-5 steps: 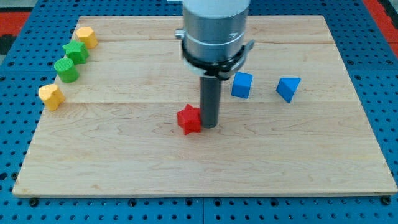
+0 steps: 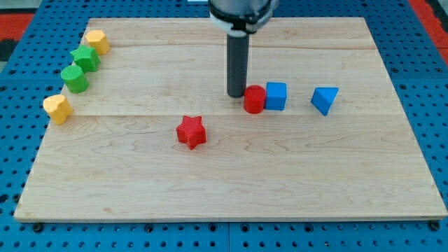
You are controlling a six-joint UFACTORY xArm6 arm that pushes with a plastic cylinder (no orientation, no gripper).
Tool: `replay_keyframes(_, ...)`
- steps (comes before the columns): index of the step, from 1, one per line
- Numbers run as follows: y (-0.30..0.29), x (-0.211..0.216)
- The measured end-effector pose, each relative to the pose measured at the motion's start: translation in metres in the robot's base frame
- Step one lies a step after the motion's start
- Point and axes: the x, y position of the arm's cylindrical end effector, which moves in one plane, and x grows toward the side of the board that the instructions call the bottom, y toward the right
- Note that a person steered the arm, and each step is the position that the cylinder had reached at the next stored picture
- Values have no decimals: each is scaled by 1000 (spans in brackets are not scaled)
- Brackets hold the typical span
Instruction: Move the red circle to the right of the red star
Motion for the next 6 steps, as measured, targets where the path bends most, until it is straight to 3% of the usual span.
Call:
replay_keyframes(1, 6, 15)
replay_keyframes(2, -9, -3)
replay_keyframes(3, 17, -13)
replay_keyframes(4, 70, 10)
replay_keyframes(6, 82, 23)
